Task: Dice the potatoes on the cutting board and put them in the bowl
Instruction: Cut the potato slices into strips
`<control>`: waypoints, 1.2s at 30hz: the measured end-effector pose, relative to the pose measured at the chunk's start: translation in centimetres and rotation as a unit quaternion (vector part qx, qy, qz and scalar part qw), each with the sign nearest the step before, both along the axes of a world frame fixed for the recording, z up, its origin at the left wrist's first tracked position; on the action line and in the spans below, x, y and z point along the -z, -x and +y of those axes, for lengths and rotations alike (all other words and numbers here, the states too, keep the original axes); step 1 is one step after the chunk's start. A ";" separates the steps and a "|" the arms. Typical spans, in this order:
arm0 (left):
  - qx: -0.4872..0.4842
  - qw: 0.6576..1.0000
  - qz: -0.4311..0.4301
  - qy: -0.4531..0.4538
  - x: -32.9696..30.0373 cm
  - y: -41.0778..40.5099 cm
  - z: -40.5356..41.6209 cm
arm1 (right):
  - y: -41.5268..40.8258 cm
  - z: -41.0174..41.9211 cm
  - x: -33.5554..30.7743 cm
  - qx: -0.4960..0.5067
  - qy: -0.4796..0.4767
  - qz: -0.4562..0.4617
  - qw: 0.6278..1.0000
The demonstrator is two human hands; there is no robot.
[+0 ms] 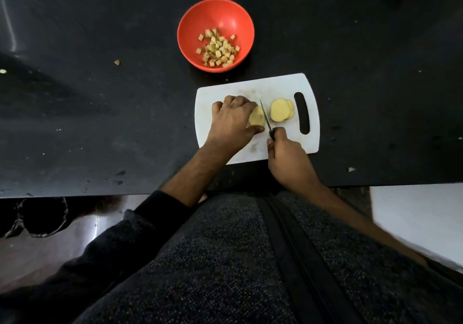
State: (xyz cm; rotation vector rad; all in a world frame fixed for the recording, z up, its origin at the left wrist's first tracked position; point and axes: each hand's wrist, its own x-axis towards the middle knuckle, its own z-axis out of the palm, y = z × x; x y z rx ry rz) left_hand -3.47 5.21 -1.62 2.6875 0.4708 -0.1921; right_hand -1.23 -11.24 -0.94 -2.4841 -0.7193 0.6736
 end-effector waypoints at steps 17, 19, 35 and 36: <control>0.012 0.994 -0.002 -0.104 0.5 -0.3 -0.8 | 0.0 0.8 0.4 -0.030 0.097 -0.068 0.993; 0.016 0.993 -0.003 -0.117 0.5 -0.4 -0.9 | 0.0 0.9 0.5 -0.030 0.092 -0.055 0.994; 0.017 0.989 0.019 -0.143 0.2 -0.9 -1.6 | -0.8 0.1 -0.4 -0.057 0.137 -0.081 0.986; 0.017 0.990 0.018 -0.140 0.2 -0.9 -1.6 | -0.8 0.1 -0.4 -0.055 0.133 -0.075 0.987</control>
